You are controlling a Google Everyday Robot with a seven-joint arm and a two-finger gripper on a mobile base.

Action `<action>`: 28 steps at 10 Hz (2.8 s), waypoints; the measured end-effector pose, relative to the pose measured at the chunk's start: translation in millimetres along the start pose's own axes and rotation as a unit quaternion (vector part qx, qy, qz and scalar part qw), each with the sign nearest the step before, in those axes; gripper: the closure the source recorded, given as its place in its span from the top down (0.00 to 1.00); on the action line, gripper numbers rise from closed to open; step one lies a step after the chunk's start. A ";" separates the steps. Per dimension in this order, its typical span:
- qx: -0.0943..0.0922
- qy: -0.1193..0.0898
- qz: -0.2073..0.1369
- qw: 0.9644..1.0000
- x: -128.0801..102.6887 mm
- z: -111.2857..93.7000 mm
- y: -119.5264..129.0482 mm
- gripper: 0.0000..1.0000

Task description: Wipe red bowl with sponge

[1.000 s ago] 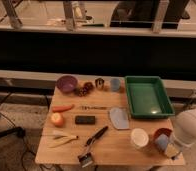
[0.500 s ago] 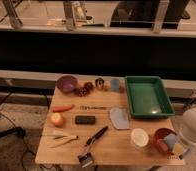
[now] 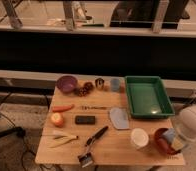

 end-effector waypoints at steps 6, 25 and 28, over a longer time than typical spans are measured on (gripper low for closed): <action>0.010 -0.046 -0.021 0.999 -24.4 -1.9 -3.2 0.01; -0.025 0.018 0.024 0.999 25.9 -16.2 17.5 0.01; -0.012 0.003 0.016 1.000 6.5 -7.7 -1.7 0.01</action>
